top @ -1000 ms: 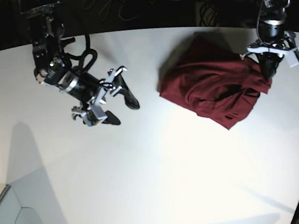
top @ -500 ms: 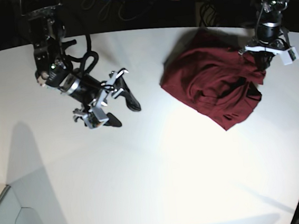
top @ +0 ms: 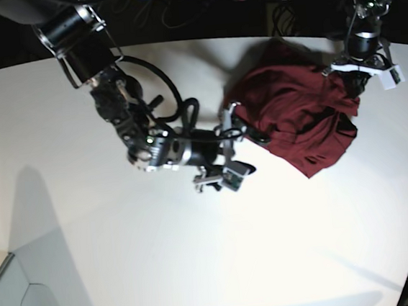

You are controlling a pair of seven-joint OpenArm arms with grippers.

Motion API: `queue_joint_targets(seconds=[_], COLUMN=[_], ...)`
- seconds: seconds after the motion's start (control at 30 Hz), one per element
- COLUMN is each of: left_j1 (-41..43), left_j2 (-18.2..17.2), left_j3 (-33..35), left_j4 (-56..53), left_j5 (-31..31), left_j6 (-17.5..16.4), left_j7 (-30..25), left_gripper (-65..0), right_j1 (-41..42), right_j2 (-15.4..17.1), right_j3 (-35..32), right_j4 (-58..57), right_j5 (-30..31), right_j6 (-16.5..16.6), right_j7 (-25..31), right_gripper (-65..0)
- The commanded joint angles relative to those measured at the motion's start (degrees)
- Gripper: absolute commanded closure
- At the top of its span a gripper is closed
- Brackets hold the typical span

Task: Layout the t-shirt on the table in an organized manner, then fold the t-shirt properly
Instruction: 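Grasp the bundled shirt edge with the right gripper and pull it toward the left gripper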

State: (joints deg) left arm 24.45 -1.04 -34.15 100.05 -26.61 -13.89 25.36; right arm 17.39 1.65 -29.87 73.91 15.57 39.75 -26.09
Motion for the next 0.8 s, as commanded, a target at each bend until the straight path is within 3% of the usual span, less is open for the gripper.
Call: queue_joint_targets(seconds=[0.0, 0.2, 0.3, 0.47, 0.77], left_j1=[0.0, 0.0, 1.2, 1.7, 1.1], left_j2=[-0.5, -0.5, -0.4, -0.4, 0.6], left_j3=[-0.3, -0.3, -0.2, -0.4, -0.3], left_j4=[1.2, 1.5, 1.5, 0.9, 0.8], left_j5=[-0.5, -0.6, -0.6, -0.7, -0.7], left_j6=[-0.3, -0.3, -0.3, -0.3, -0.3], left_j7=[-1.5, -1.5, -1.5, -1.5, -1.6], left_gripper=[-0.2, -0.2, -0.2, -0.2, -0.2], right_j1=[2.6, 12.3, 15.8, 18.2, 14.8], right_j2=[-1.8, -7.3, -9.2, -9.9, -10.0], right_j3=[-1.1, -6.2, -6.3, -6.3, -6.4], right_j4=[-2.0, -17.5, -23.6, -30.3, -30.5], right_j5=[0.7, 0.7, 0.7, 0.7, 0.7], right_j6=[0.3, 0.3, 0.3, 0.3, 0.3], right_j7=[1.3, 1.9, 5.3, 9.8, 10.2], right_gripper=[-40.6, -40.6, -40.6, -40.6, -40.1])
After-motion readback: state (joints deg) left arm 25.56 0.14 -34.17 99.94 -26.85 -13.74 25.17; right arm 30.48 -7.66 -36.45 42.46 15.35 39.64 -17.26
